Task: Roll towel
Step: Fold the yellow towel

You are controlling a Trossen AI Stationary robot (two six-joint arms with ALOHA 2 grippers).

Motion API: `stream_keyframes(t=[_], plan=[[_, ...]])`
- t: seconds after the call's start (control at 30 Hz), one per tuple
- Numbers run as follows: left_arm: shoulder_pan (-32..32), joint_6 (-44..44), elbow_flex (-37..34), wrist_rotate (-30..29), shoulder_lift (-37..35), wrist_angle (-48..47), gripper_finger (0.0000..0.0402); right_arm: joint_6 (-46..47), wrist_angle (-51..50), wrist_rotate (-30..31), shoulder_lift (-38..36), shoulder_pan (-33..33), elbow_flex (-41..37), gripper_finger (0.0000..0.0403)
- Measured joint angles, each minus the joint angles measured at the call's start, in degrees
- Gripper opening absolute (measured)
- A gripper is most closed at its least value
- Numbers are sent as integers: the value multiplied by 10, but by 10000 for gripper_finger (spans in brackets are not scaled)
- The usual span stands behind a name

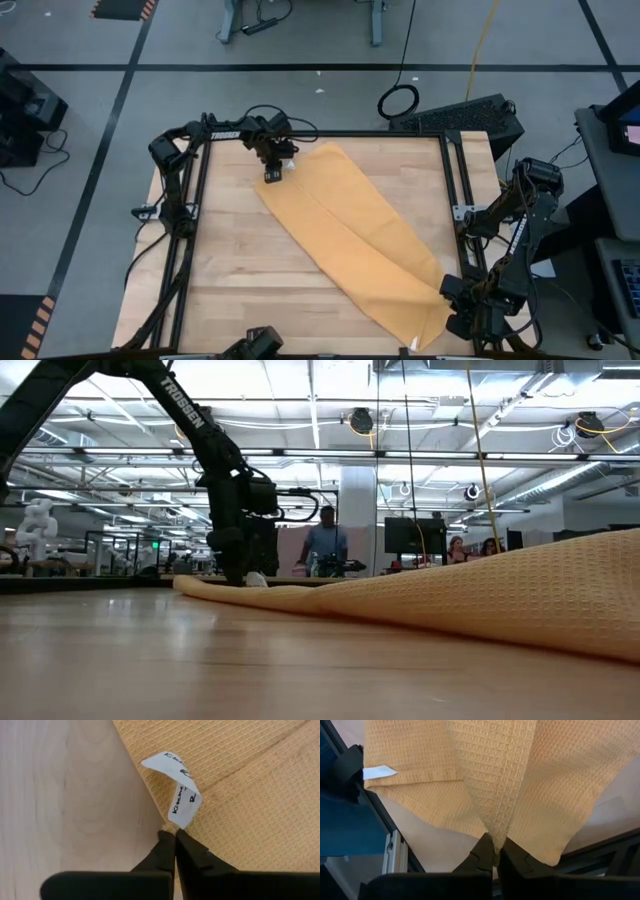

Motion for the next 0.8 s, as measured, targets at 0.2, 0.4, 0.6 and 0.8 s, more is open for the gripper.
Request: stream_keyframes(t=[0.2,0.4,0.6,0.8], plan=[[0,-1,-2,-13,-13,-8,3,-1,0,15,0,0,0,0],[0,-30,-2,-32,-68,-48,7,11,0,15,0,0,0,0],[-25,-62,-23,-30,-140,-76,3,17,4,14,0,0,0,0],[-86,-133,-54,-19,-215,-74,3,12,-1,10,0,0,0,0]])
